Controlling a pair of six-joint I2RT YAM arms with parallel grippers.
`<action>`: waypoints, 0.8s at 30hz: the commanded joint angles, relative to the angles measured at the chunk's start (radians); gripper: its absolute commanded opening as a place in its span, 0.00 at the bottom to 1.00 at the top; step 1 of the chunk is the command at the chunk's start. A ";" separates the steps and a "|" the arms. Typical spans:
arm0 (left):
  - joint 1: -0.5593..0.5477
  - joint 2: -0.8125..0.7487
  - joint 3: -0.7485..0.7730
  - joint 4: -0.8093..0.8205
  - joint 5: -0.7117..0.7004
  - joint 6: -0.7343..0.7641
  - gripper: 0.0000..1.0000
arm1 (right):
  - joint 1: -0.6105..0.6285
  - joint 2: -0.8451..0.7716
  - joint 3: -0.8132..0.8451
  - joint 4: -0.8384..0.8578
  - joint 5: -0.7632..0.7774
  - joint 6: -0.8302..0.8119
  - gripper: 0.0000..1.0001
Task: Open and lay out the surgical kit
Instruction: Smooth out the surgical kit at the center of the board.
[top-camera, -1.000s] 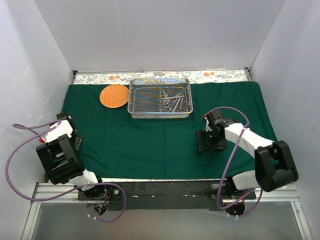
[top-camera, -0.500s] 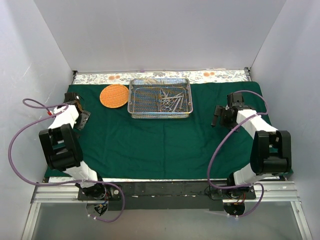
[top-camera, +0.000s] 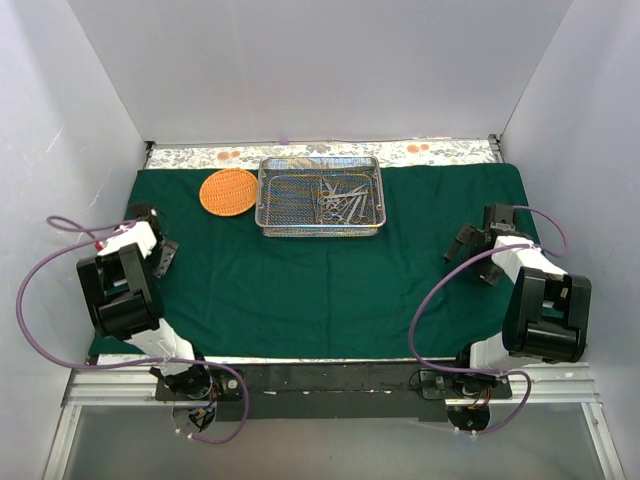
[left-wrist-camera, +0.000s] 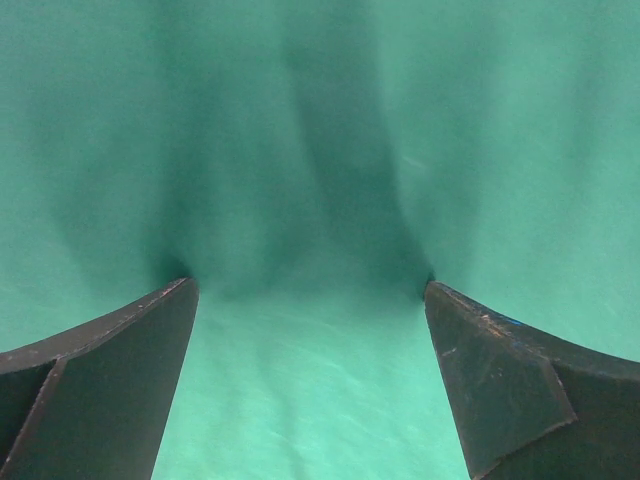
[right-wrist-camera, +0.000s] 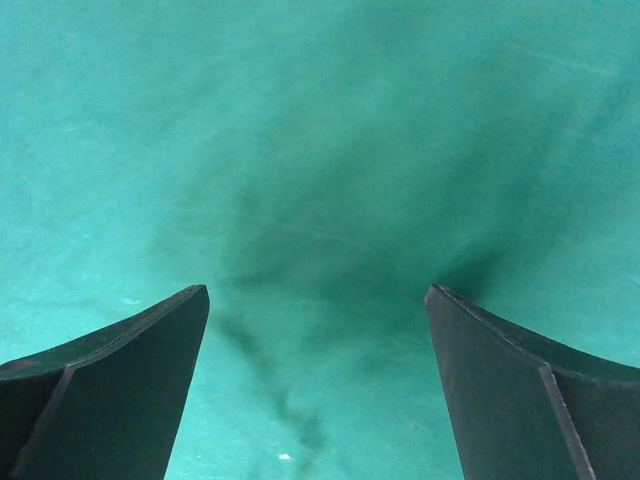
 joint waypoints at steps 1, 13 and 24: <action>0.116 -0.047 -0.115 -0.064 -0.085 0.014 0.98 | -0.079 -0.026 -0.089 -0.055 0.001 0.056 0.99; 0.175 -0.089 -0.104 -0.132 -0.142 -0.046 0.98 | -0.176 -0.072 -0.063 -0.103 0.037 0.057 0.99; -0.052 -0.162 0.123 -0.121 -0.071 0.037 0.98 | 0.119 -0.061 0.127 0.014 0.022 -0.114 0.96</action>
